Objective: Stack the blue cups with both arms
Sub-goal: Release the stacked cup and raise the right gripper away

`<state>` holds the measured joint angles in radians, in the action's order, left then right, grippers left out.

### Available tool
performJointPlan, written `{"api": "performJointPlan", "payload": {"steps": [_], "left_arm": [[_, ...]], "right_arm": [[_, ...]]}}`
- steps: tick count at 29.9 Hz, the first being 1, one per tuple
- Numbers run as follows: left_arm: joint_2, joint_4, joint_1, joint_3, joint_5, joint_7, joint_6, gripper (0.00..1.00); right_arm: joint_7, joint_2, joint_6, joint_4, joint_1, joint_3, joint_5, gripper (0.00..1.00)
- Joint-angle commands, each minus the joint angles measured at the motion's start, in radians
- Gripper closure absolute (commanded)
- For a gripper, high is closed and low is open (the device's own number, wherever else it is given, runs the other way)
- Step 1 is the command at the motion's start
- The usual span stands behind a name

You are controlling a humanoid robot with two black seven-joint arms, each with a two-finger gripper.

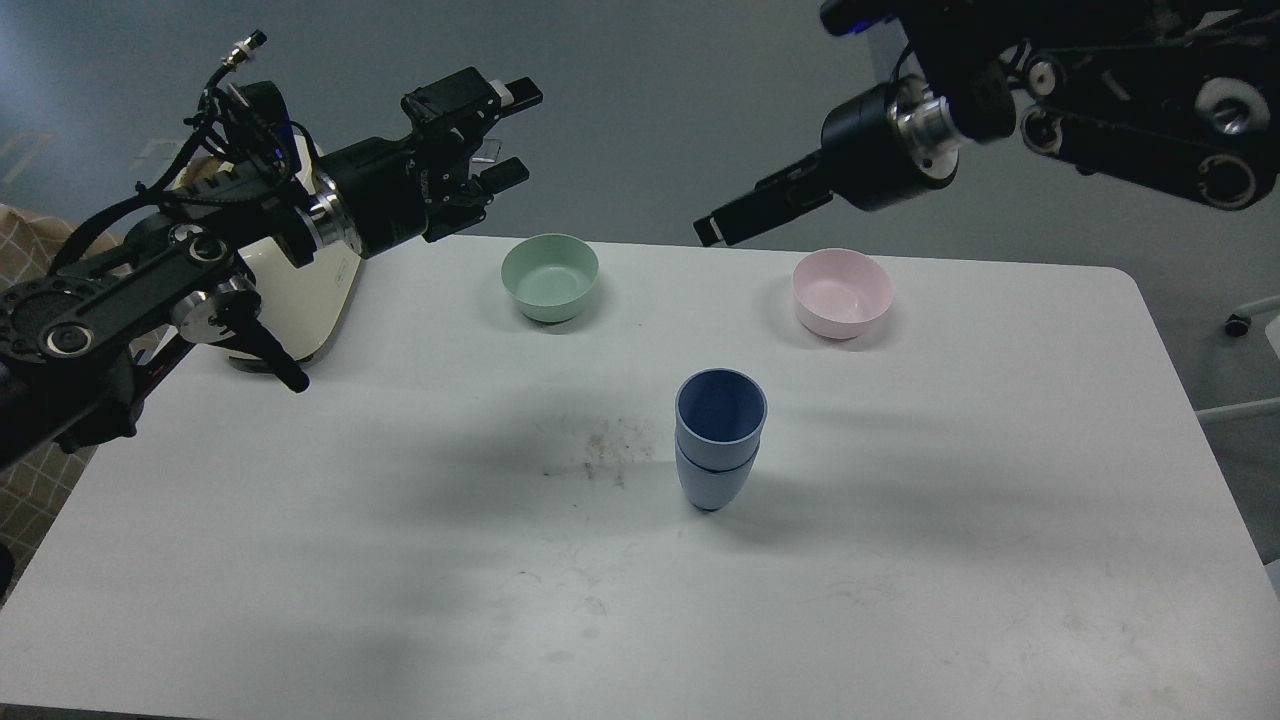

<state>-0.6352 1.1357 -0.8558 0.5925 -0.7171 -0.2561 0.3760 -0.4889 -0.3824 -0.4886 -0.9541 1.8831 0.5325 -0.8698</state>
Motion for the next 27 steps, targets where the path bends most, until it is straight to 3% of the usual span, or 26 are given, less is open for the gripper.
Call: {"api": "performJointPlan", "payload": {"steps": [1,5,11,15,20,27], "left_arm": [[0.009,-0.007,0.009,0.036,0.002,-0.002,-0.003,0.02],[0.052,-0.075,0.023,0.075,0.005,-0.003,-0.003,0.02],[0.140,-0.224,0.026,0.119,0.177,-0.002,0.011,0.02],[0.175,-0.257,0.032,0.122,0.274,-0.003,0.009,0.02],[0.222,-0.335,0.037,0.122,0.292,-0.003,0.030,0.02],[0.256,-0.396,0.060,0.122,0.291,-0.012,0.084,0.02]], "right_arm": [[0.000,-0.094,0.000,0.025,-0.050,-0.071,0.109,0.01],[0.000,-0.231,0.028,0.041,-0.227,-0.245,0.292,0.01],[0.000,-0.262,0.099,0.093,-0.552,-0.595,0.481,0.01],[0.000,-0.242,0.105,0.127,-0.722,-0.810,0.541,0.01],[0.000,-0.116,0.097,0.201,-0.926,-1.054,0.543,0.01],[0.000,-0.020,0.093,0.262,-0.990,-1.151,0.541,0.01]]}}
